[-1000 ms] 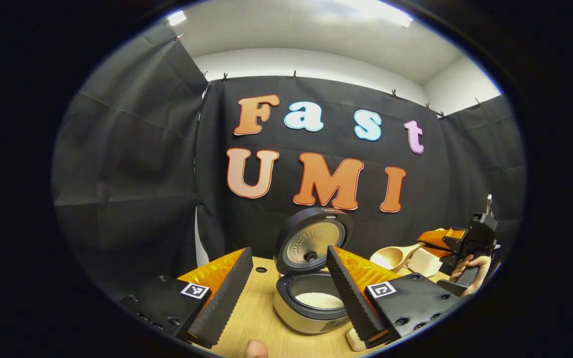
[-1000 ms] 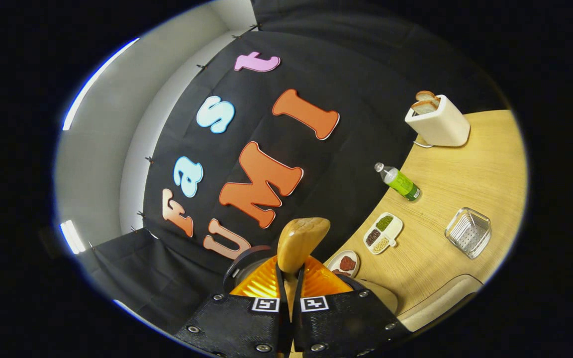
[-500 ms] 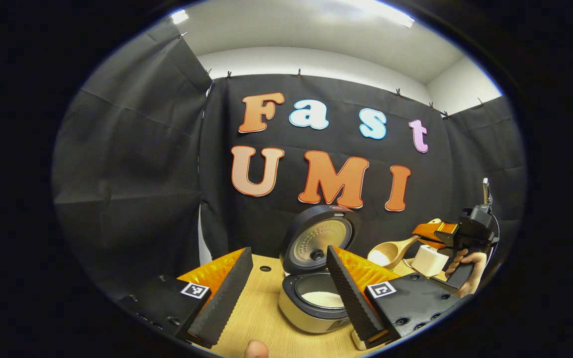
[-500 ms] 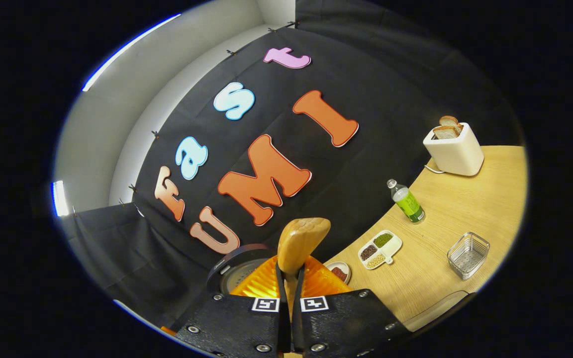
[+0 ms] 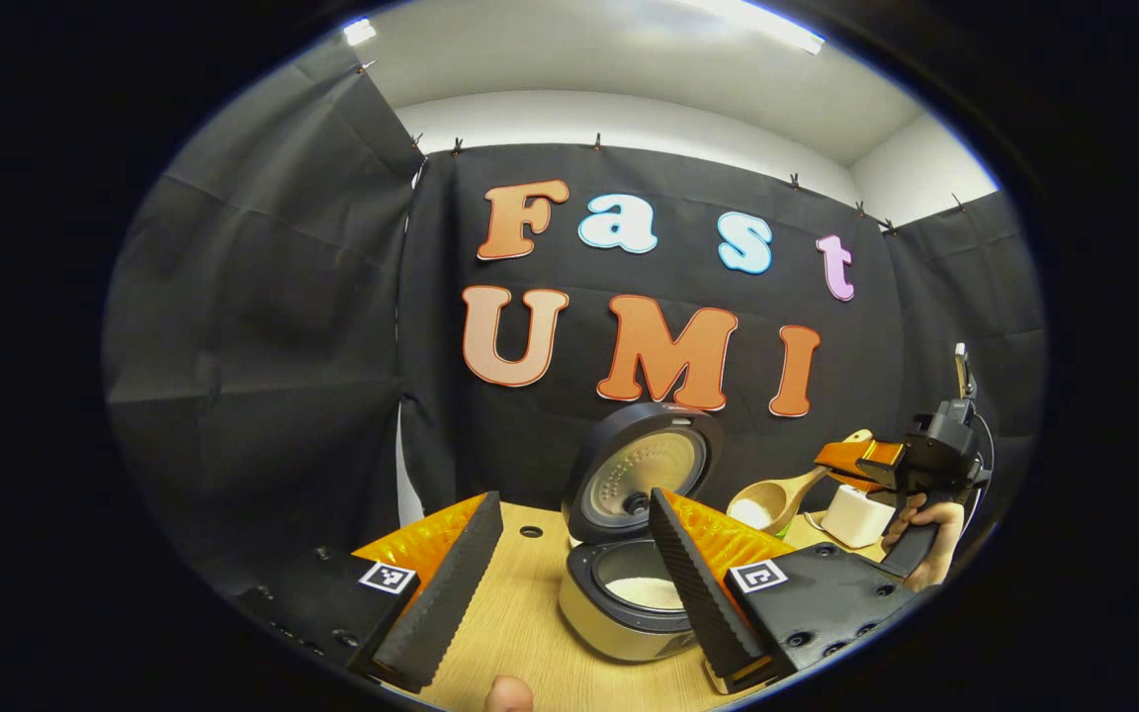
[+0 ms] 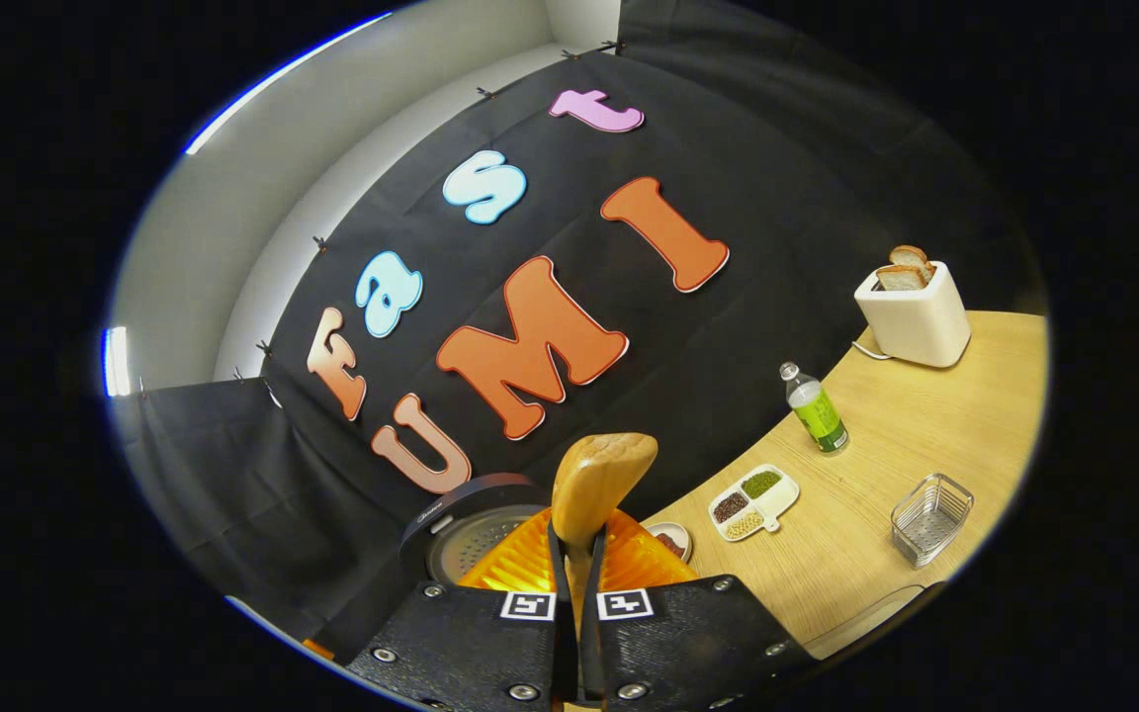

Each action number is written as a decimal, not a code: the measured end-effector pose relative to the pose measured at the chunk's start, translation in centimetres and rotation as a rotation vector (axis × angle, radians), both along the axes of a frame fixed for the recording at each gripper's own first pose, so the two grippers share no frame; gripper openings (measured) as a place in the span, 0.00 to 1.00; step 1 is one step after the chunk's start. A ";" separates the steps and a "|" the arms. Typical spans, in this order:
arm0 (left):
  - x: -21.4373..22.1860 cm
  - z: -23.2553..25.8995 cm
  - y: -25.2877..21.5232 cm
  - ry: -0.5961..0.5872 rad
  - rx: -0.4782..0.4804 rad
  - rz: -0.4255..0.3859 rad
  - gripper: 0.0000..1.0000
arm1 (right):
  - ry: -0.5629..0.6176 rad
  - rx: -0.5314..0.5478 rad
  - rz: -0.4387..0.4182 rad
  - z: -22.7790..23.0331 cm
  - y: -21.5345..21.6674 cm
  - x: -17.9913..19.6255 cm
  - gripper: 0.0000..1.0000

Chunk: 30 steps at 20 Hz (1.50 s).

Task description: Close the left gripper, press the button to open the rice cooker; take a wooden spoon from the chopstick holder with the right hand, scoop a spoonful of rice and pour it into the rice cooker, then put the wooden spoon back into the chopstick holder.

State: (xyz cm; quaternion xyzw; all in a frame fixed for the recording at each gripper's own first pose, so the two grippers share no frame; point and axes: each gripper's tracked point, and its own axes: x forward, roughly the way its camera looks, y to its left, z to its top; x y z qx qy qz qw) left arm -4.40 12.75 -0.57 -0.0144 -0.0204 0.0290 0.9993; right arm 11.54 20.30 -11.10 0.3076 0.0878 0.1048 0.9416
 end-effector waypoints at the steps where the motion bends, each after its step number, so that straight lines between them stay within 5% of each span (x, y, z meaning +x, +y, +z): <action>1: 0.0 -0.1 0.0 0.001 0.000 0.000 0.99 | -0.005 -0.006 -0.001 0.2 0.0 0.0 0.01; 30: 0.3 -0.9 0.9 0.010 0.003 0.001 0.97 | -0.175 -0.394 0.064 2.9 4.5 -0.8 0.01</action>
